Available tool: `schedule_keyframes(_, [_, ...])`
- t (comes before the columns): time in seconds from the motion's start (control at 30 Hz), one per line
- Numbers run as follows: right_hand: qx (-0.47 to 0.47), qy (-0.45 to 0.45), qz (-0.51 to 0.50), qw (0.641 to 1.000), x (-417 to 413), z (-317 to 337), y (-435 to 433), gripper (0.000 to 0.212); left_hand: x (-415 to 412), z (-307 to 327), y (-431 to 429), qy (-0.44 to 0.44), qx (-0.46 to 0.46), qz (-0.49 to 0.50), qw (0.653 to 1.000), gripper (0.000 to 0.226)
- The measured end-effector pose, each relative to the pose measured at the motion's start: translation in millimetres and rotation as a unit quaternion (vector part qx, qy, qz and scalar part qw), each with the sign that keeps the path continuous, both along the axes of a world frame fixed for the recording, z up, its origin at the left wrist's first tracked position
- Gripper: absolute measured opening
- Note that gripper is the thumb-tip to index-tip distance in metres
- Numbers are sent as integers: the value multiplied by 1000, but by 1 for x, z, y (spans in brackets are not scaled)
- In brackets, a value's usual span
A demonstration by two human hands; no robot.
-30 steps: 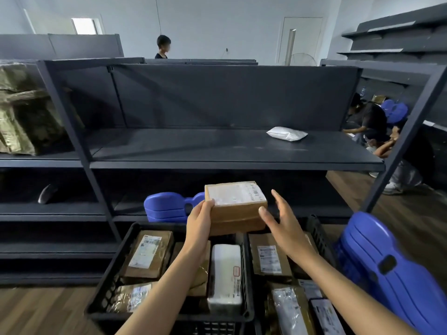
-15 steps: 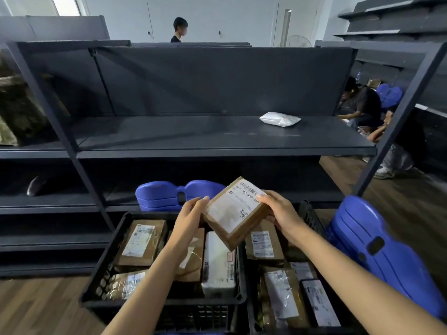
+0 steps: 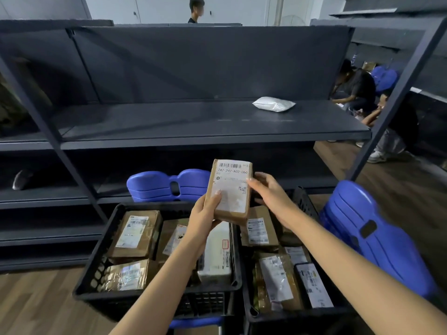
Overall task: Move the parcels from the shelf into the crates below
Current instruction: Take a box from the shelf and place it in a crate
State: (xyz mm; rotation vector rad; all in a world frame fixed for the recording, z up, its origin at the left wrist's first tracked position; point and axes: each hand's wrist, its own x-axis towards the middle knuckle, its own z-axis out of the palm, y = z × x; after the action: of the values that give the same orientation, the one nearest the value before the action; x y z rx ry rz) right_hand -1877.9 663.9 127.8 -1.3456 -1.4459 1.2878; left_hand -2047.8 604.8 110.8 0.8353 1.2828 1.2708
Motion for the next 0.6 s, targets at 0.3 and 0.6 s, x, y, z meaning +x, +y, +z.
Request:
schedule_keyframes(0.3, [-21,-19,-98,995,27,-34,-28,47,44,-22,-3,61,-28,-52,996,53])
schedule_keyframes(0.6, [23,-66,-168,983,82,-52,-57,47,103,-40,-5,174,-19,-98,980,54])
